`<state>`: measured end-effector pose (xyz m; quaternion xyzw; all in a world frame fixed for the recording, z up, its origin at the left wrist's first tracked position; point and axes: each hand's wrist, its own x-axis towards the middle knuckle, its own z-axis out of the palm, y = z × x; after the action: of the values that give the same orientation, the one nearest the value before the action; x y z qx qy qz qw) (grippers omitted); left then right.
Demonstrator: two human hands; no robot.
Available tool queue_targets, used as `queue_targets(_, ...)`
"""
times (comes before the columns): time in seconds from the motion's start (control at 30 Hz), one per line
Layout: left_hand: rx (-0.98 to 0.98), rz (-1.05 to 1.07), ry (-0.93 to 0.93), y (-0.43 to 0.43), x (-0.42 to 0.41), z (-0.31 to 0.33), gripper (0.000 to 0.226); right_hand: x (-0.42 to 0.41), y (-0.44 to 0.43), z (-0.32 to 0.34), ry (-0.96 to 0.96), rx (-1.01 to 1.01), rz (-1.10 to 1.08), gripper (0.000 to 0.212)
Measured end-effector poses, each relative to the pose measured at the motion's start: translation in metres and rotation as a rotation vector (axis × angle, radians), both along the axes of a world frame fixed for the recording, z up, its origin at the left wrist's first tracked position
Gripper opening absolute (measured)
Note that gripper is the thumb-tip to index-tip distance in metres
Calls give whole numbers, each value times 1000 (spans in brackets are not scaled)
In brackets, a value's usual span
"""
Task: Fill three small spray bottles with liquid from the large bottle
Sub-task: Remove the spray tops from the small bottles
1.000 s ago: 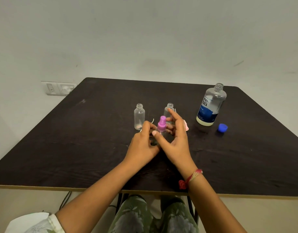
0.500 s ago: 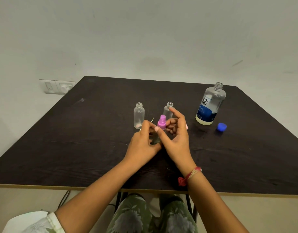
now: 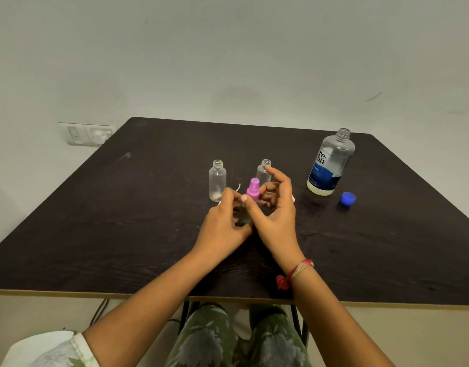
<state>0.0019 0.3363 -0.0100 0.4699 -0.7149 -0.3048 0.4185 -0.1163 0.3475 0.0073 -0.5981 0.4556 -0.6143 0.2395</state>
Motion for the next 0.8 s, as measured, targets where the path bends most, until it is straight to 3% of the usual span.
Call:
queue_targets(0.17,5,-13,21,0,1,0,38,-2,3,-1,-4,44,92,67)
queue_targets(0.3,-2,-1,7,-1,1,0,38,3,1,1,41,5,30,67)
queue_targets(0.6,0,14,32,3,1,4,43,0,5,9,-136,5,81,52)
queue_targets(0.8,-13,6,68,5,0,5,49,-5,9,30,-206,-132,-24,42)
